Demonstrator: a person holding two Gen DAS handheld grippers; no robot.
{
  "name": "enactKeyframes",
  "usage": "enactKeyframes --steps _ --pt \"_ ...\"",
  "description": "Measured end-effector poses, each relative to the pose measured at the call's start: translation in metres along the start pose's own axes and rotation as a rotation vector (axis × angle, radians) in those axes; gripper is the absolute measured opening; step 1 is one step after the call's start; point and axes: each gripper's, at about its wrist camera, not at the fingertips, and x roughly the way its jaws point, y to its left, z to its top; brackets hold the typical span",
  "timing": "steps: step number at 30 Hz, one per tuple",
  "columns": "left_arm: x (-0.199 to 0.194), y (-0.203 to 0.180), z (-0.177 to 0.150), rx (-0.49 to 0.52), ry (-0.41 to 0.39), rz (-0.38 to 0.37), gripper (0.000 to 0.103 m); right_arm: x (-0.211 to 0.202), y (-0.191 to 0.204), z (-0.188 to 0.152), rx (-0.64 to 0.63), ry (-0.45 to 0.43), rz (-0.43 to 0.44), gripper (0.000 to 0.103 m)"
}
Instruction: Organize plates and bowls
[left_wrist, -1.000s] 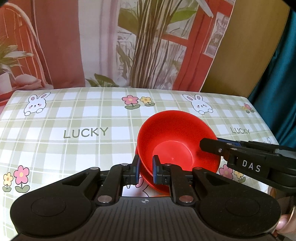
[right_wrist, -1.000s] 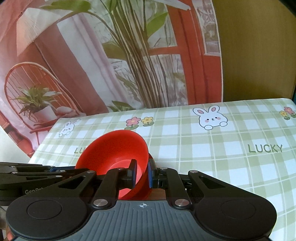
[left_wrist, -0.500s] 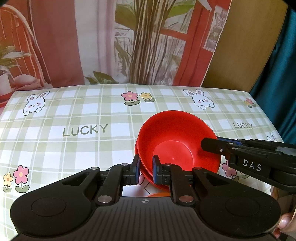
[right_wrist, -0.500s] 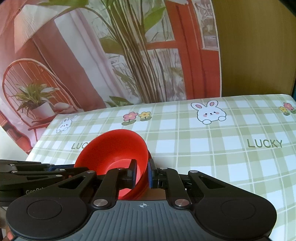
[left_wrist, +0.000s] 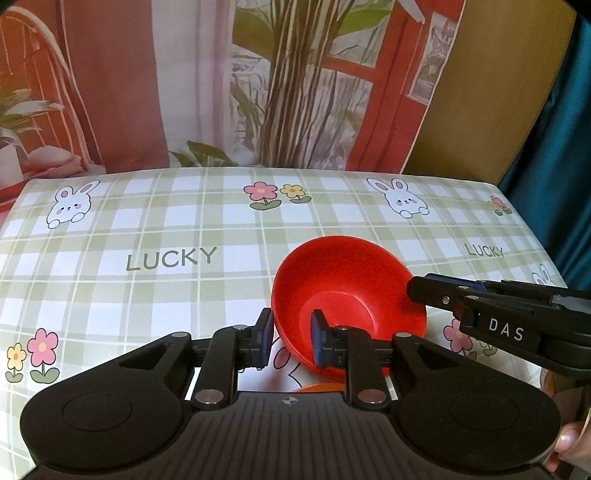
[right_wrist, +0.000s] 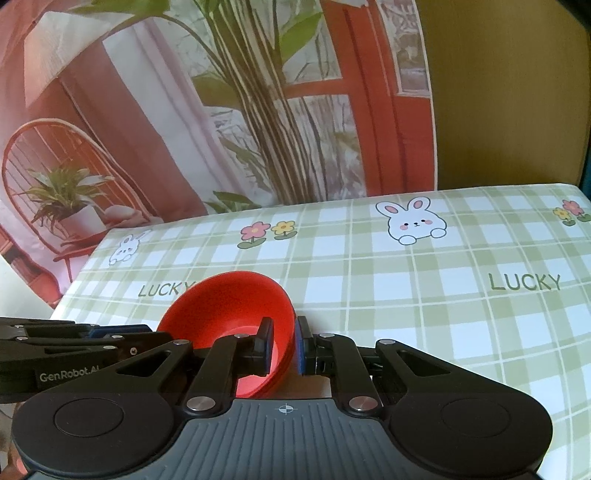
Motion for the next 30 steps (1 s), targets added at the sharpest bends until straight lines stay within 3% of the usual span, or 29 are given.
enactKeyframes --steps 30 --pt "0.028 0.007 -0.003 -0.073 0.022 -0.018 0.020 0.022 -0.007 -0.007 0.065 0.051 0.044 0.011"
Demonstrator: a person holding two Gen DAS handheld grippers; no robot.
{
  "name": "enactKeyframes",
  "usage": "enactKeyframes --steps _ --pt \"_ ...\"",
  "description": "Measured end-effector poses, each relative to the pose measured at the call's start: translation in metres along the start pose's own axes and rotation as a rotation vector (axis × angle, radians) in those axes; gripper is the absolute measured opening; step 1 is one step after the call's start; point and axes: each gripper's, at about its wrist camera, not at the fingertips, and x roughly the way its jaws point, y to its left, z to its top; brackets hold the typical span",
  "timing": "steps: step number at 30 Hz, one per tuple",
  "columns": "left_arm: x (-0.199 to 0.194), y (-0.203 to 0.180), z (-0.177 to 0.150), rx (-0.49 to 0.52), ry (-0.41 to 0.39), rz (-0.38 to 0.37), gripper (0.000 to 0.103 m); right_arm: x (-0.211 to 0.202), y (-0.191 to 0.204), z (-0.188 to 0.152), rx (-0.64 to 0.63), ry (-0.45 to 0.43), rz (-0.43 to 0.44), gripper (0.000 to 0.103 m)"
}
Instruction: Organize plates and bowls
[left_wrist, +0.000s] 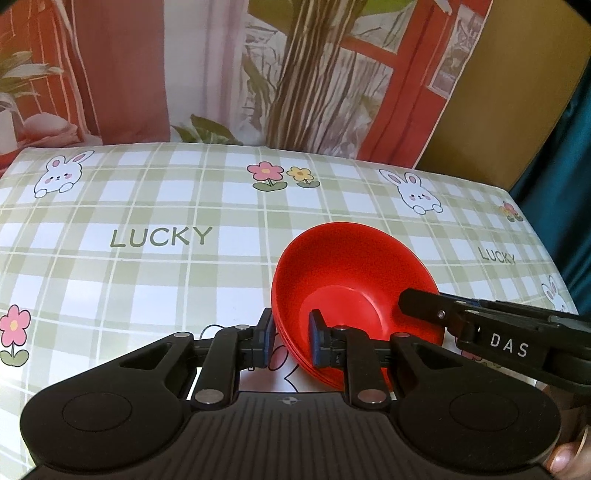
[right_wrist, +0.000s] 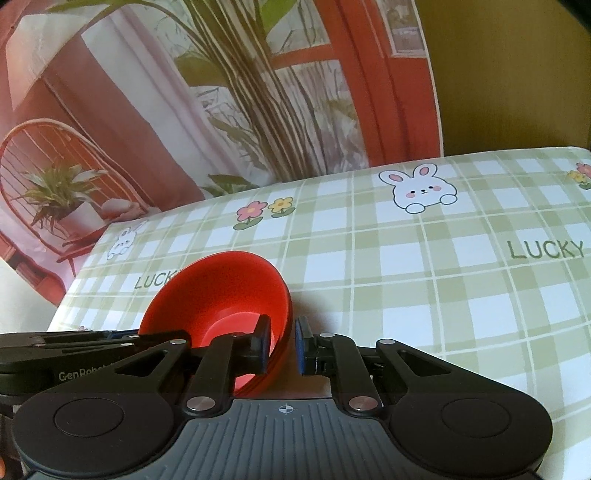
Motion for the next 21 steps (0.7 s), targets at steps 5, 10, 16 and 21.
enactKeyframes --steps 5,10,16,21 --pt "-0.004 -0.003 0.003 0.000 -0.006 -0.011 0.020 -0.005 -0.003 0.001 0.018 -0.018 -0.006 0.011" --pt "-0.017 -0.012 0.010 0.013 -0.040 -0.024 0.019 -0.021 -0.004 0.006 0.029 -0.062 -0.011 0.011" --pt "-0.042 -0.020 0.010 0.036 -0.080 -0.037 0.019 -0.042 0.001 0.011 0.033 -0.102 -0.005 0.011" --pt "-0.062 -0.020 0.005 0.041 -0.102 -0.032 0.020 -0.059 0.012 0.008 0.021 -0.117 0.006 0.011"
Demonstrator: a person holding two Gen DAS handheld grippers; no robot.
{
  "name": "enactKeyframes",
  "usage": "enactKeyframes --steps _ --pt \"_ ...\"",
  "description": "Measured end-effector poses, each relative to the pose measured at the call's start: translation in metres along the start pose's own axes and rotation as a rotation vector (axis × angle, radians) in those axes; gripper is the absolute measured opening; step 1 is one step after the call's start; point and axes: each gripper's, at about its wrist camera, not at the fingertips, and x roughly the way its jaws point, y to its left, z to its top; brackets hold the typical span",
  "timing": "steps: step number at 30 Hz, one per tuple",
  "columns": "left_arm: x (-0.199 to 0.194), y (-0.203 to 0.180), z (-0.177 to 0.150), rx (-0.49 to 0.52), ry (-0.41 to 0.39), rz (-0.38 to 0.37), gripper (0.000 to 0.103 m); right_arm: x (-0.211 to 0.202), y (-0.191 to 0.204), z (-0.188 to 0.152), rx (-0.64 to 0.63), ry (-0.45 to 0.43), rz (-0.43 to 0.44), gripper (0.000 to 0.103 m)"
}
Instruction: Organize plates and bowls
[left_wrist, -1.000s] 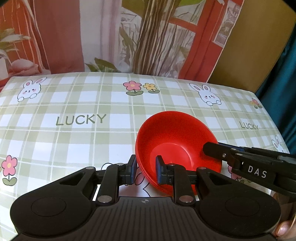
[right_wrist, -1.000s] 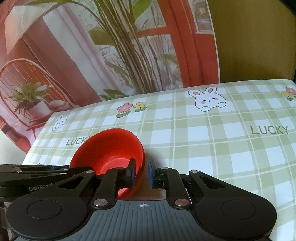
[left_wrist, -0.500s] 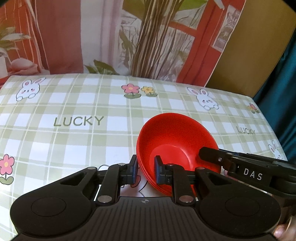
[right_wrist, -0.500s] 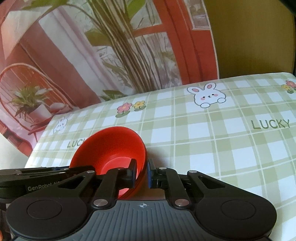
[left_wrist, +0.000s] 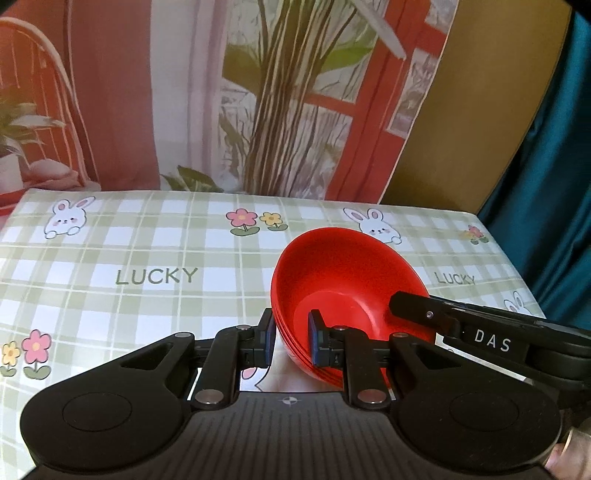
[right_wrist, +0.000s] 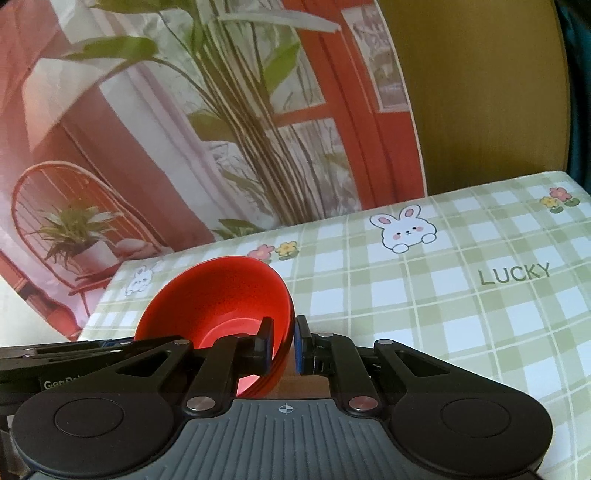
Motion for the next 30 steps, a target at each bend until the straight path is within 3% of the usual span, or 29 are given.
enactKeyframes --steps 11,30 --pt "-0.045 0.008 -0.018 -0.006 -0.045 0.014 0.020 -0.031 0.026 -0.019 -0.041 -0.021 0.041 0.011" --pt "-0.066 0.033 -0.068 -0.039 -0.007 0.045 0.020 -0.035 0.050 -0.066 -0.093 0.056 0.079 0.011"
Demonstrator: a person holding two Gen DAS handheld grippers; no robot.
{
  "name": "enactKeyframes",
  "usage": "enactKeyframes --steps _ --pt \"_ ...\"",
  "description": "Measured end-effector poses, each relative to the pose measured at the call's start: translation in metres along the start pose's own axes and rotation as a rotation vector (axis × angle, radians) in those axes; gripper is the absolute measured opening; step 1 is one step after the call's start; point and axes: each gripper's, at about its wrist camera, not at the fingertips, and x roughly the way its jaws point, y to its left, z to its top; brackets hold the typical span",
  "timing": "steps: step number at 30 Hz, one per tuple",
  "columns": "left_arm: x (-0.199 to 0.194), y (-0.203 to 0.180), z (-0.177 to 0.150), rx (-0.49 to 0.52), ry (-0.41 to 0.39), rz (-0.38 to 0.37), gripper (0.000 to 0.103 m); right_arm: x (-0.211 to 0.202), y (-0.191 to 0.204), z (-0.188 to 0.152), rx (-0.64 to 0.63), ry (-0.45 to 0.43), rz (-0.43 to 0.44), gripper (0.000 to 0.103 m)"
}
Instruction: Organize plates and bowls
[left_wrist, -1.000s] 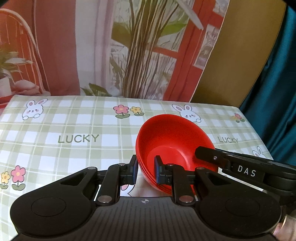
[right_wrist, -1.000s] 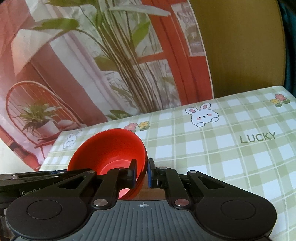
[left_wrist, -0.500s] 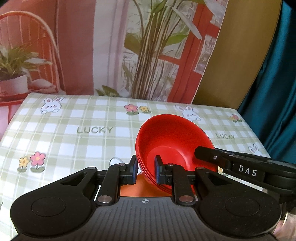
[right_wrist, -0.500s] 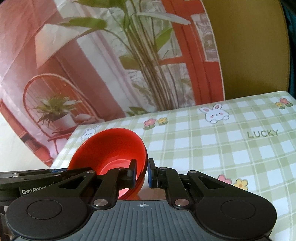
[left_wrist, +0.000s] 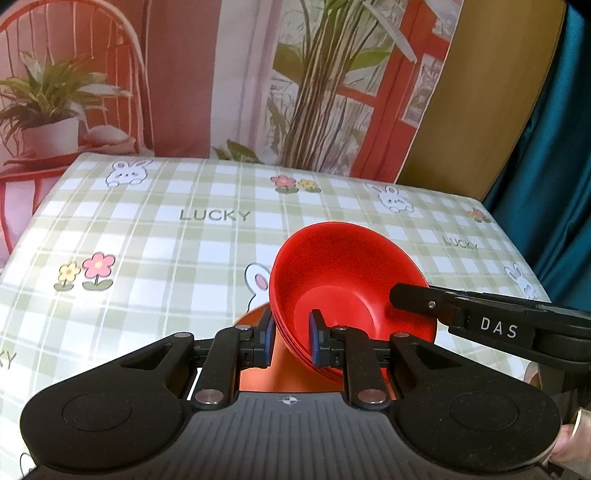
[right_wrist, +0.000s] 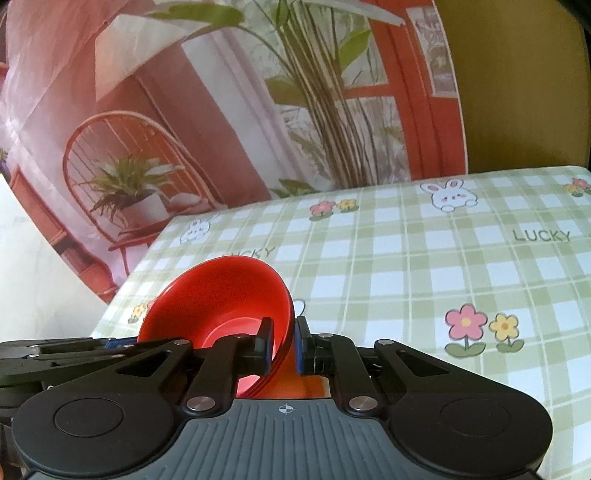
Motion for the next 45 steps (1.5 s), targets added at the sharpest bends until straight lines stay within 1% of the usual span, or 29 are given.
enactKeyframes --steps 7,22,29,32,41,45 --pt "0.001 0.012 -0.012 -0.016 0.017 0.008 0.020 0.010 0.009 -0.011 -0.022 0.039 0.000 0.011" --pt "0.005 0.021 -0.023 -0.032 0.040 0.033 0.020 0.020 0.018 -0.017 -0.043 0.070 0.009 0.011" --pt "0.004 0.023 -0.025 -0.035 0.037 0.046 0.020 0.021 0.020 -0.020 -0.049 0.074 0.015 0.011" --pt "0.005 0.023 -0.026 -0.031 0.038 0.067 0.020 0.020 0.022 -0.021 -0.056 0.075 0.021 0.011" --pt "0.002 0.023 -0.028 -0.041 0.019 0.077 0.022 0.018 0.025 -0.023 -0.066 0.075 0.010 0.013" --pt "-0.001 0.021 -0.027 -0.030 0.011 0.097 0.022 0.015 0.026 -0.023 -0.068 0.069 0.003 0.013"
